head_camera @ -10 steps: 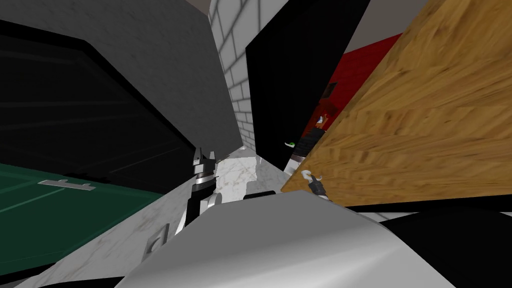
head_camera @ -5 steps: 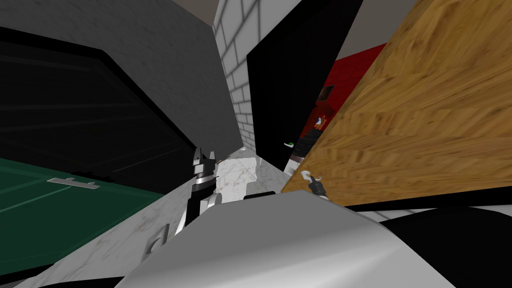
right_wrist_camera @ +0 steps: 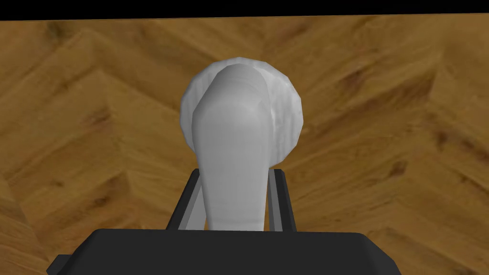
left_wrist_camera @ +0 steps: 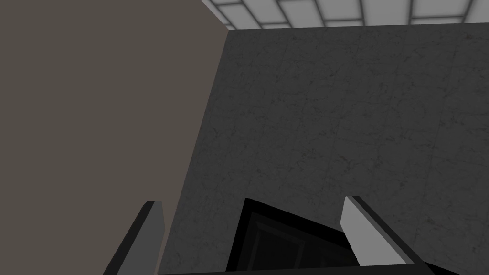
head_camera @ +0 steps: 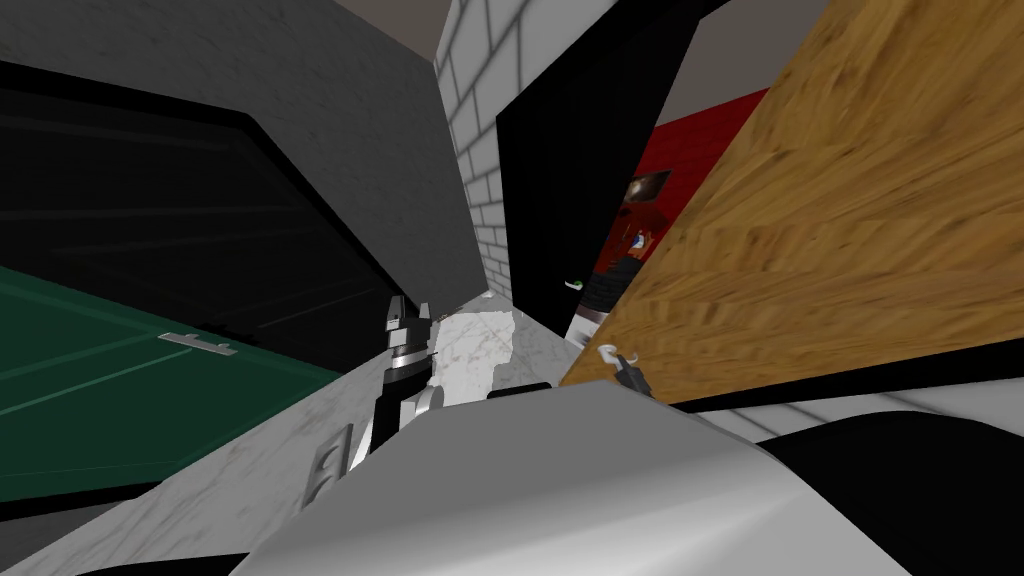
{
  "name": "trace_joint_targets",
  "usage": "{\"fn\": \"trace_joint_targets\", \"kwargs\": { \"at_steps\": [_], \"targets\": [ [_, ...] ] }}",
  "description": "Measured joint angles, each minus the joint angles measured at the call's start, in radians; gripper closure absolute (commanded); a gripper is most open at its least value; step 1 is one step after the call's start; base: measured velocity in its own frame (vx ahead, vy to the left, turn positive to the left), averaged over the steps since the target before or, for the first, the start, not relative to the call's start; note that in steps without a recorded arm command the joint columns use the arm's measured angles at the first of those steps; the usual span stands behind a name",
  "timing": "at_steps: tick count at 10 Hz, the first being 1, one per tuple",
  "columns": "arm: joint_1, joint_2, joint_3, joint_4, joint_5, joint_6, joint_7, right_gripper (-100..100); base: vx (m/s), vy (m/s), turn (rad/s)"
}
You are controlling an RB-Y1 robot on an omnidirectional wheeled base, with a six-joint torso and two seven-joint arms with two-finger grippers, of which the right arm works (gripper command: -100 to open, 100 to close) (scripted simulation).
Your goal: Pull the door open
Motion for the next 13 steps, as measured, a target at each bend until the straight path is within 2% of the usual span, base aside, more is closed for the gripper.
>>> {"fn": "trace_joint_targets", "kwargs": {
  "at_steps": [2, 3, 4, 6, 7, 8, 11, 12, 13],
  "targets": [
    [0.023, -0.007, 0.023, -0.015, 0.014, -0.023, -0.007, 100, -0.178, -0.046, 0.041],
    [0.025, -0.009, 0.035, -0.007, 0.021, -0.043, -0.013, 100, -0.079, -0.017, 0.015],
    [0.027, -0.007, 0.039, -0.005, 0.024, -0.047, -0.014, 100, -0.006, -0.019, 0.099],
    [0.053, -0.006, 0.048, -0.011, 0.03, -0.067, -0.01, 100, 0.011, -0.029, 0.057],
    [0.056, -0.006, 0.052, -0.001, 0.033, -0.086, -0.01, 100, 0.01, -0.036, 0.066],
    [0.077, -0.006, 0.055, -0.016, 0.036, -0.098, -0.007, 100, -0.002, -0.039, 0.081],
    [0.093, -0.006, 0.069, 0.002, 0.046, -0.147, -0.007, 100, -0.042, -0.04, 0.084],
    [0.104, -0.007, 0.075, 0.01, 0.05, -0.171, -0.008, 100, -0.102, -0.053, 0.081],
    [0.135, -0.006, 0.081, -0.022, 0.054, -0.176, -0.002, 100, -0.082, -0.051, 0.036]
  ]
}}
